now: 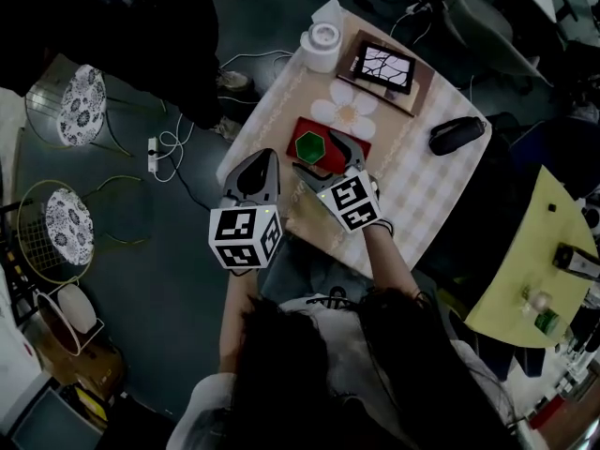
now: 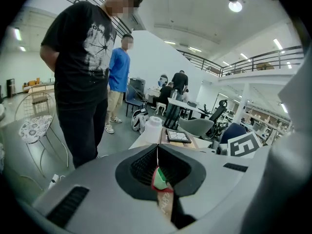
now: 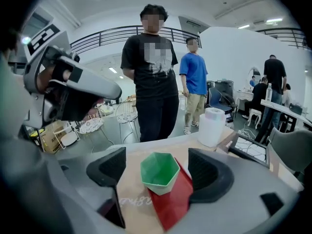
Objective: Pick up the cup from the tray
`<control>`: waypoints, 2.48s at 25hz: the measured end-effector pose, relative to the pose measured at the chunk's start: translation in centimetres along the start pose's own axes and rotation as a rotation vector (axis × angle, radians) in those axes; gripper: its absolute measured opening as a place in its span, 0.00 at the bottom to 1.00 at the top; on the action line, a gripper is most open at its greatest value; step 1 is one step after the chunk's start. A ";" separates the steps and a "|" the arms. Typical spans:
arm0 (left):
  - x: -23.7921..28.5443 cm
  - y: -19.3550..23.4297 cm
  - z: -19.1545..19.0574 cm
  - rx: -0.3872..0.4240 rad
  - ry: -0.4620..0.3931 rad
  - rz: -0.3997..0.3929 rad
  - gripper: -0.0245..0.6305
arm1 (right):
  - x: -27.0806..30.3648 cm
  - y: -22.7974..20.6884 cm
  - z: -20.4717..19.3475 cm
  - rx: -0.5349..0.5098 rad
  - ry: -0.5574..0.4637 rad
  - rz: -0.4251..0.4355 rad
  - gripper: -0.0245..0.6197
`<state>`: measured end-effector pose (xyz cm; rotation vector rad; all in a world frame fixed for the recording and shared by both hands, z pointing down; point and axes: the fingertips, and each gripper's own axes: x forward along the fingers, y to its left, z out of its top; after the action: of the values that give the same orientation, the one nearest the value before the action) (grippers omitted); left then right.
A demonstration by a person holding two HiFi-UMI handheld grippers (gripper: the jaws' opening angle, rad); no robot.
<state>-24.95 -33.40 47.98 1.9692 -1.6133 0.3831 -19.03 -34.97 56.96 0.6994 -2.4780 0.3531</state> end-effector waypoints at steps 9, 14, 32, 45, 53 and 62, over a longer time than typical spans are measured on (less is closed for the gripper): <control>1.8 1.3 -0.3 -0.002 0.021 0.013 0.05 | 3.2 -0.3 -1.7 -0.069 0.056 -0.009 0.63; 1.9 1.7 -0.6 -0.010 0.029 0.015 0.05 | 4.0 -0.1 -2.7 -0.087 0.092 -0.009 0.63; 1.2 1.9 -0.2 0.006 0.027 0.007 0.05 | 4.3 -0.1 -2.7 -0.101 0.121 -0.026 0.57; 1.0 -2.0 0.2 0.030 0.010 -0.067 0.05 | -0.9 -1.2 -1.9 -0.104 0.102 -0.099 0.57; 0.8 -6.3 0.2 0.066 0.000 -0.133 0.05 | -6.0 -2.9 -3.6 -0.074 0.107 -0.179 0.57; 0.4 -11.1 -0.9 0.112 0.010 -0.190 0.05 | -11.6 -4.9 -6.8 -0.012 0.119 -0.268 0.57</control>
<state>-14.09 -31.84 46.27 2.1795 -1.4104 0.4153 -5.10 -31.73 56.52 0.9629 -2.2376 0.2700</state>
